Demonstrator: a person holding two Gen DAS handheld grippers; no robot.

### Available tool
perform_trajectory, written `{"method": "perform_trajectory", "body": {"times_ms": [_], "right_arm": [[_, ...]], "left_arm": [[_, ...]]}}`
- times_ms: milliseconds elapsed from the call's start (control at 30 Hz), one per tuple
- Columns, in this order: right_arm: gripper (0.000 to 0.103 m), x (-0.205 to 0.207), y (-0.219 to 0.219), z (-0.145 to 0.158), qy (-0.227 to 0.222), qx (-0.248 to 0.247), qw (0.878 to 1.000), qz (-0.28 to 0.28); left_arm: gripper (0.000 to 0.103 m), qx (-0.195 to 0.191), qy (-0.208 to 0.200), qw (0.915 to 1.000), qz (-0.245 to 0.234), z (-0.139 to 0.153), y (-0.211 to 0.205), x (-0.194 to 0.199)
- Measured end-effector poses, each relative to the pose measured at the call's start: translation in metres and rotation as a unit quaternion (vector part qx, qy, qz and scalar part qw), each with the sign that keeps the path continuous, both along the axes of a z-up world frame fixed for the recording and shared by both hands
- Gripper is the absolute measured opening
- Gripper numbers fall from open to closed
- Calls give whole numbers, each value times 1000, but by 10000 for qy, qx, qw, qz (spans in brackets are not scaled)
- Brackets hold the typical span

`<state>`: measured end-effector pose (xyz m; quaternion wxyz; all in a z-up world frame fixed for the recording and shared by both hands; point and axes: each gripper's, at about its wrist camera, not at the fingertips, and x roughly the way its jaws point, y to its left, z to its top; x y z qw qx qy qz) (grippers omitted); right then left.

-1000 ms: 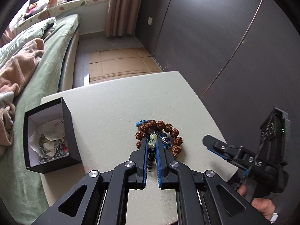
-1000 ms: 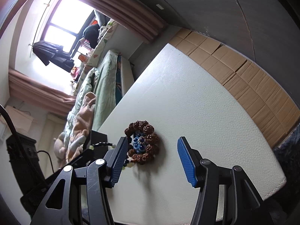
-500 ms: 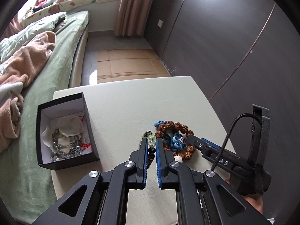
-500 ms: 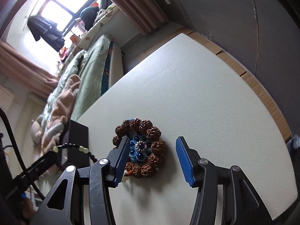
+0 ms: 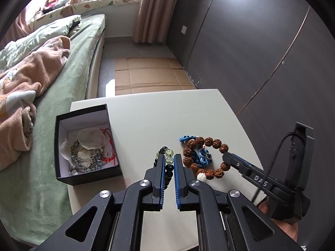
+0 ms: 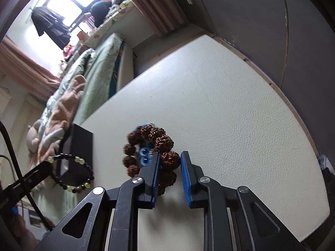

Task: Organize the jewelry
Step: 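Close the right tool on the brown rudraksha bracelet and lift it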

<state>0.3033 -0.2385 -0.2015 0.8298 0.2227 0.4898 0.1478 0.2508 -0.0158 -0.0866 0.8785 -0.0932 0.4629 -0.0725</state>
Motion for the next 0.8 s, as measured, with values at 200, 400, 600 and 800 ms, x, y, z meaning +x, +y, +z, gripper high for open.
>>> {"method": "perform_trajectory", "body": {"times_ms": [200,400,600,800], "right_arm": [[21,-10,0,24,-355,155,9992,-33],[21,-12,13,47,-581,254,9980,47],[20,-18,31,82,-1013,237,9942,279],[20,-18,45,126,-1432,205,9873,654]], "left_arm": [[8,39,-120,9999,69,11,13,-7],[8,76,-221,9995,199,21,29,-11],[8,94,-331,9988,337,32,46,-14],[8,101,-432,9978,483,41,65,-18]]}}
